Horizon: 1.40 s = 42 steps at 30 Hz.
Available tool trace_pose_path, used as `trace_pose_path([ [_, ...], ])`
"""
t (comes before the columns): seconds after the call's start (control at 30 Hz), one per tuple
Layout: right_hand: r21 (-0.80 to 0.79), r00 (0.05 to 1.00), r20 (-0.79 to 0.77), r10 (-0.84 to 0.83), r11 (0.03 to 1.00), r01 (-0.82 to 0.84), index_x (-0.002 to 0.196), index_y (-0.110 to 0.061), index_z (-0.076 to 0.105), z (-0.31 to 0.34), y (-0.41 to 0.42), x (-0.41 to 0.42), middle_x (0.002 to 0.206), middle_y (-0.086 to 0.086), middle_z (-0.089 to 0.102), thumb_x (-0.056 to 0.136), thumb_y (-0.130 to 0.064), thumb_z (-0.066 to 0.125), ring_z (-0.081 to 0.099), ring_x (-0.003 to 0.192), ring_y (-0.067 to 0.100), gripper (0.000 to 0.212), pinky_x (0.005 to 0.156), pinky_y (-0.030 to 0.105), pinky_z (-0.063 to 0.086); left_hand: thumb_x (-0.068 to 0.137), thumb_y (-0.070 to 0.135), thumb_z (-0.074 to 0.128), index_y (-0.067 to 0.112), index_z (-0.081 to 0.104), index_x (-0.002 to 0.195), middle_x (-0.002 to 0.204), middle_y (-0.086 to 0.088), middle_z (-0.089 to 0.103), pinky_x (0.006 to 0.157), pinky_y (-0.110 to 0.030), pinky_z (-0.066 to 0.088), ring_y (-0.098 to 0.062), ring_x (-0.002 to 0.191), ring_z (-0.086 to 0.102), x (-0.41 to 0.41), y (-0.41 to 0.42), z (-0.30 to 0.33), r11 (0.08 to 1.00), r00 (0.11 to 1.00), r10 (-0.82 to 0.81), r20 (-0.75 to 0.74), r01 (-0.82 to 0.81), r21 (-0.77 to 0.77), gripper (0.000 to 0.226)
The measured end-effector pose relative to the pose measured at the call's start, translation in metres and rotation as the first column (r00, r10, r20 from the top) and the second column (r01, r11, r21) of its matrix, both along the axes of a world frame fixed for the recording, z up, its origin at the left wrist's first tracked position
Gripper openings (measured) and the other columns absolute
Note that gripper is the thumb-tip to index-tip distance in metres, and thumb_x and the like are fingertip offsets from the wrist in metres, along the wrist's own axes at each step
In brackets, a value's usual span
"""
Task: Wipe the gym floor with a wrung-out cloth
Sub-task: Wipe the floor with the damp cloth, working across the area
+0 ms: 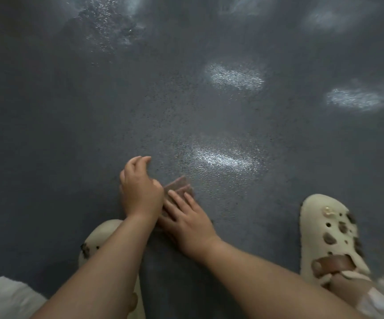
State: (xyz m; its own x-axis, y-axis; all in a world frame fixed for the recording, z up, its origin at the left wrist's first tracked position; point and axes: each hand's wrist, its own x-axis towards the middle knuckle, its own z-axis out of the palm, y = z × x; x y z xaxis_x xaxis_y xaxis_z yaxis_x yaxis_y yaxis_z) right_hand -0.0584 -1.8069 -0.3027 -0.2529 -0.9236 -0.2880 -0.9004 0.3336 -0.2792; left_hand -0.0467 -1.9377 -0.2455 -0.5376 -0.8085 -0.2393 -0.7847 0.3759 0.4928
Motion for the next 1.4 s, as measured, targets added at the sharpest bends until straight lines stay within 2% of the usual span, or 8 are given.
trace_pose_path([
  [0.23,-0.131,0.955,-0.009,-0.298,0.947,0.294,0.119,-0.019,0.066,0.001,0.074,-0.104,0.133,0.012,0.056,0.080,-0.025,0.046,0.054,0.121,0.033,0.044,0.105,0.040,0.033,0.088,0.008,0.052,0.017,0.037,0.142,0.151,-0.006,0.025,0.110,-0.035,0.021,-0.025,0.138,0.022,-0.026,0.066,0.005,0.921,0.909,-0.389,0.148,0.382,0.075,0.058],
  [0.47,0.023,0.638,-0.077,-0.766,0.639,0.769,0.149,-0.029,0.025,0.016,0.101,-0.236,0.159,0.006,0.008,0.099,-0.028,0.041,0.007,0.146,0.027,0.052,0.118,0.036,0.006,0.088,0.037,0.061,0.027,0.003,0.150,0.158,-0.008,-0.010,0.116,-0.037,0.009,-0.026,0.145,-0.001,-0.035,0.124,0.000,0.744,0.640,-0.650,0.410,0.647,0.169,0.086],
  [0.7,0.017,0.598,-0.030,-0.801,0.597,0.802,0.145,-0.028,0.035,0.013,0.084,-0.174,0.158,0.010,0.016,0.098,-0.028,0.041,0.009,0.145,0.031,0.048,0.116,0.044,0.005,0.089,0.031,0.060,0.022,0.011,0.149,0.158,-0.016,-0.001,0.115,-0.040,0.010,-0.032,0.144,0.009,-0.046,0.138,-0.002,0.734,0.575,-0.608,0.547,0.670,0.112,0.078],
  [0.83,-0.053,0.592,-0.013,-0.806,0.592,0.804,0.126,-0.021,0.058,0.004,0.103,-0.092,0.136,0.019,0.051,0.082,-0.027,0.044,0.047,0.126,0.042,0.046,0.102,0.058,0.033,0.094,0.023,0.050,0.020,0.018,0.147,0.157,-0.017,0.002,0.116,-0.040,0.010,-0.033,0.144,0.011,-0.053,0.144,0.000,0.764,0.604,-0.576,0.551,0.638,0.100,0.062],
  [0.93,0.028,0.588,-0.038,-0.808,0.588,0.809,0.125,-0.031,0.044,0.007,0.119,-0.046,0.130,0.013,0.058,0.078,-0.031,0.039,0.056,0.118,0.036,0.047,0.093,0.054,0.044,0.097,0.019,0.041,0.018,0.020,0.146,0.157,-0.019,0.002,0.116,-0.040,0.010,-0.033,0.144,0.010,-0.055,0.147,0.000,0.772,0.616,-0.561,0.553,0.630,0.082,0.053],
  [1.1,-0.029,0.642,-0.017,-0.767,0.642,0.766,0.131,-0.030,0.047,0.006,0.128,-0.072,0.139,0.012,0.050,0.080,-0.033,0.039,0.046,0.129,0.033,0.052,0.105,0.049,0.030,0.094,0.022,0.051,0.018,0.020,0.145,0.157,-0.020,0.002,0.116,-0.040,0.012,-0.034,0.144,0.011,-0.056,0.147,-0.005,0.767,0.594,-0.563,0.574,0.635,0.095,0.060],
  [1.23,-0.006,0.592,-0.039,-0.805,0.592,0.806,0.147,-0.032,0.029,0.010,0.130,-0.154,0.159,0.006,0.012,0.096,-0.028,0.044,0.008,0.146,0.026,0.053,0.117,0.036,0.002,0.089,0.021,0.062,0.017,0.020,0.144,0.157,-0.020,-0.001,0.115,-0.040,0.017,-0.036,0.144,0.009,-0.056,0.146,-0.005,0.763,0.567,-0.579,0.586,0.630,0.144,0.069],
  [1.4,0.074,0.524,-0.039,-0.851,0.520,0.851,0.149,-0.030,0.024,0.023,0.143,-0.227,0.159,0.007,0.007,0.100,-0.030,0.039,0.006,0.146,0.027,0.051,0.118,0.036,0.006,0.086,0.021,0.067,0.015,0.017,0.143,0.157,-0.019,-0.004,0.107,-0.037,0.033,-0.036,0.144,0.005,-0.058,0.147,-0.004,0.767,0.558,-0.587,0.586,0.615,0.182,0.076],
])
